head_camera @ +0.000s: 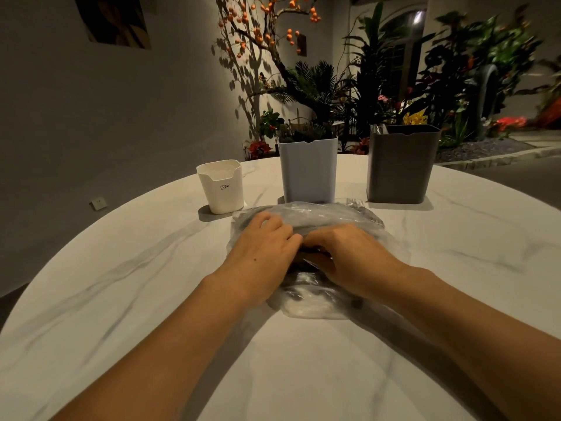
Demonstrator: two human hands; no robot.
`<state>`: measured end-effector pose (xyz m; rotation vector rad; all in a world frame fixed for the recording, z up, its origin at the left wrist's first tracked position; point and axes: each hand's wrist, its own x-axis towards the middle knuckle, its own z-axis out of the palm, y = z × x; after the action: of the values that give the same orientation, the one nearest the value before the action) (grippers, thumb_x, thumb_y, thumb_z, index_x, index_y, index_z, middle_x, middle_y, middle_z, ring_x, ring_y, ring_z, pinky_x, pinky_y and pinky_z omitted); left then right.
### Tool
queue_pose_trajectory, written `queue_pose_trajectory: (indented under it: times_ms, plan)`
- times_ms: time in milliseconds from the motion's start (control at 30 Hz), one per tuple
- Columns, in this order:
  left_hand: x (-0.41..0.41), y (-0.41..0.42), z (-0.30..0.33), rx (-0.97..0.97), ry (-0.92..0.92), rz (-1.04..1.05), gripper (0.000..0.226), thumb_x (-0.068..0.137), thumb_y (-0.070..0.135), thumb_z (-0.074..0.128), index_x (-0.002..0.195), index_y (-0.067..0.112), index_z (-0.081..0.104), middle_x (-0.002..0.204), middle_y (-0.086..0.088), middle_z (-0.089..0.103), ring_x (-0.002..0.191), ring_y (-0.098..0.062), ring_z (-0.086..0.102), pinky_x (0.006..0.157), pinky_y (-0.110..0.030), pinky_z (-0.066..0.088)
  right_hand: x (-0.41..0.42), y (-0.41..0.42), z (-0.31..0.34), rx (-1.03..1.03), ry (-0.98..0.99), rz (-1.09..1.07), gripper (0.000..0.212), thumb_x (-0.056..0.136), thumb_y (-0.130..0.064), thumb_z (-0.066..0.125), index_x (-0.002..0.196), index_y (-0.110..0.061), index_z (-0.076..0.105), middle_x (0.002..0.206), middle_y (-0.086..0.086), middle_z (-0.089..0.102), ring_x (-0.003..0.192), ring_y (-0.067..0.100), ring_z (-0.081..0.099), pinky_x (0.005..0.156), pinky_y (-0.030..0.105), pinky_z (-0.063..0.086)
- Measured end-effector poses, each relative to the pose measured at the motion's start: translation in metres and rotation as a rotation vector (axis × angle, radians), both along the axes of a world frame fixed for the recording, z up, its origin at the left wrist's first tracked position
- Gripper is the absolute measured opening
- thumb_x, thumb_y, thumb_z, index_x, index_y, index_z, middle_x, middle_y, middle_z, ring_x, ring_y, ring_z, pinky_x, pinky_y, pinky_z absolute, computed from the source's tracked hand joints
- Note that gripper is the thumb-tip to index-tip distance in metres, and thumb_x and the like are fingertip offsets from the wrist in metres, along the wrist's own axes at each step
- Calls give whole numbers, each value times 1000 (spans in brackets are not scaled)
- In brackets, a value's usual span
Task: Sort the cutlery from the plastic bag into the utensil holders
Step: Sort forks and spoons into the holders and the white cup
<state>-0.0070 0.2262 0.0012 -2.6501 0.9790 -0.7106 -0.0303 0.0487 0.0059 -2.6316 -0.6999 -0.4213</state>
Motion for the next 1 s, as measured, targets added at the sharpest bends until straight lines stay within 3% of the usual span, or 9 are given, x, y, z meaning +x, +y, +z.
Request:
queue_pose_trajectory:
  times_ms: [233, 367, 467, 600, 700, 767, 900, 1000]
  plan:
    - [4, 9, 4, -5, -14, -28, 23, 102, 36, 54, 123, 30, 50, 121, 9, 56, 114, -17, 43, 112, -35, 28, 2, -15, 8, -156, 84, -158, 32, 91, -30, 68, 122, -32, 58, 112, -6, 67, 96, 18, 60, 84, 37, 56]
    - [3, 12, 8, -58, -10, -44, 17, 102, 29, 55, 119, 27, 54, 116, 7, 58, 111, -19, 45, 113, -37, 30, 2, -17, 10, -166, 106, -246, 39, 88, -30, 72, 124, -31, 57, 112, -5, 65, 98, 17, 57, 86, 32, 53]
    - [5, 17, 10, -156, -37, -54, 8, 101, 19, 57, 106, 25, 55, 103, 6, 59, 100, -20, 46, 105, -36, 35, 4, -20, 15, 69, 153, -195, 36, 84, -23, 77, 115, -31, 60, 104, -8, 68, 92, 11, 61, 82, 29, 55]
    - [0, 16, 11, -452, 207, -40, 12, 106, 22, 42, 101, 32, 47, 104, 15, 50, 101, -11, 39, 103, -29, 33, 2, -21, 26, 546, 339, 14, 34, 84, -14, 77, 115, -23, 66, 99, -4, 74, 85, 11, 73, 75, 26, 61]
    - [1, 13, 10, -646, 303, -58, 13, 106, 24, 45, 100, 29, 57, 98, 15, 56, 98, -13, 47, 99, -36, 42, -1, -20, 30, 786, 370, 95, 25, 86, -7, 73, 107, -18, 69, 94, 0, 77, 85, 16, 74, 76, 30, 61]
    - [0, 8, 12, -787, 348, -64, 13, 105, 26, 48, 103, 27, 61, 97, 10, 62, 97, -15, 53, 96, -36, 48, -1, -21, 31, 872, 372, 96, 19, 88, -8, 69, 104, -19, 70, 92, 0, 77, 85, 18, 75, 78, 33, 62]
    - [-12, -8, 29, -1056, 384, -170, 14, 104, 24, 51, 100, 25, 64, 90, 8, 69, 93, -1, 60, 80, -4, 44, -2, -16, 29, 877, 355, 100, 16, 89, -13, 68, 104, -18, 73, 92, 2, 77, 84, 19, 74, 81, 37, 62]
    - [-18, -16, 39, -1151, 430, -212, 17, 105, 24, 48, 99, 29, 64, 85, 12, 69, 89, 5, 63, 78, -2, 45, -3, -11, 27, 869, 327, 122, 15, 88, -18, 70, 103, -20, 74, 95, 2, 76, 85, 19, 74, 81, 38, 61]
